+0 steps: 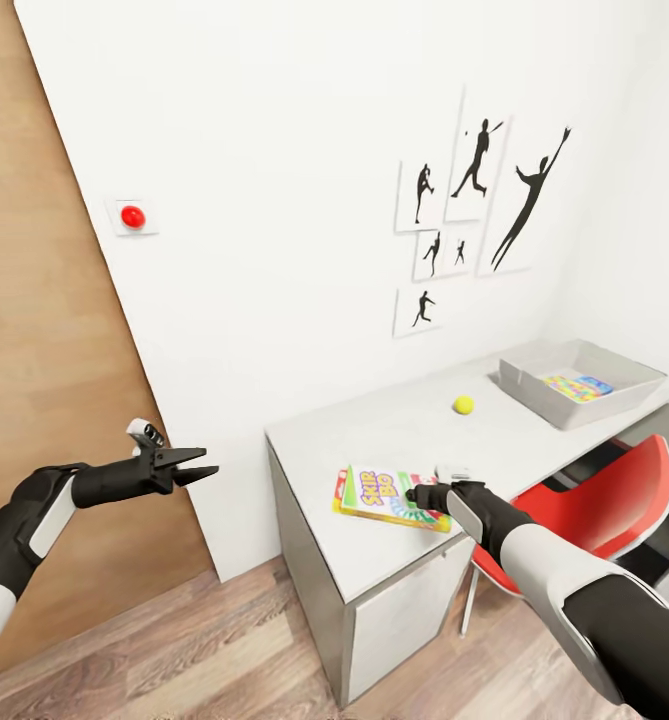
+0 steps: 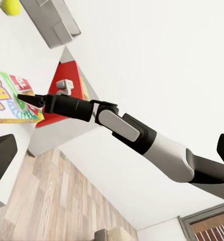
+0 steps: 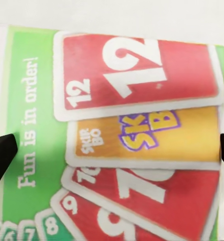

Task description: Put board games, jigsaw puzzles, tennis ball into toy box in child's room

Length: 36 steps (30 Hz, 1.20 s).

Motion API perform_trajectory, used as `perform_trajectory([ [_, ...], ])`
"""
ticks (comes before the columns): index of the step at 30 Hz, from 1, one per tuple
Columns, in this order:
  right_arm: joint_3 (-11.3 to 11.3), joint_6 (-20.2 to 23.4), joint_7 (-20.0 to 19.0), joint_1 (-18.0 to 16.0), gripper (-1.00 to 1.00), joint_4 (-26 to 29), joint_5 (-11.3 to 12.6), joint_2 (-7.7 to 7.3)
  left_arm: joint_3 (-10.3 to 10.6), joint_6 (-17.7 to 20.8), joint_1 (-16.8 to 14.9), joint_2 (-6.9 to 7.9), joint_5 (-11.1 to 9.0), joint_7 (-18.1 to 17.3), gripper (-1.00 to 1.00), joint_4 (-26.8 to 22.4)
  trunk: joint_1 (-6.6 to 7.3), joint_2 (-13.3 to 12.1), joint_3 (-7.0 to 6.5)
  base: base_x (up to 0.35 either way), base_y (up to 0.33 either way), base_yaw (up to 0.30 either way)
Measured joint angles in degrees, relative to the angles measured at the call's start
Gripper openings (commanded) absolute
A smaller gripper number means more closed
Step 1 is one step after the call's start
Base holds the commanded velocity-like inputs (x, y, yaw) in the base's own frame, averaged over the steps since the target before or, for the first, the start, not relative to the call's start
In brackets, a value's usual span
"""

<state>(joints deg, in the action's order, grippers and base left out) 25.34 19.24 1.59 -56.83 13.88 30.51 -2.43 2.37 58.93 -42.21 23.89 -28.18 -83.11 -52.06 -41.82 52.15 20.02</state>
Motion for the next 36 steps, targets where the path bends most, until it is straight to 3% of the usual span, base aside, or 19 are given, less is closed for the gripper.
perform_trajectory([
  [26,-0.1,-0.4,-0.2,0.0,1.00,-0.2,0.2,-0.12,0.0,0.0,0.0,-0.22,0.1,0.0,1.00,0.0,0.01,0.0,0.00,-0.008,0.044,0.000],
  [36,0.6,-0.5,-3.1,0.1,1.00,-0.3,1.3,-0.24,0.0,0.0,0.0,-0.19,0.1,0.0,1.00,0.0,0.01,0.0,0.02,0.000,0.000,0.000],
])
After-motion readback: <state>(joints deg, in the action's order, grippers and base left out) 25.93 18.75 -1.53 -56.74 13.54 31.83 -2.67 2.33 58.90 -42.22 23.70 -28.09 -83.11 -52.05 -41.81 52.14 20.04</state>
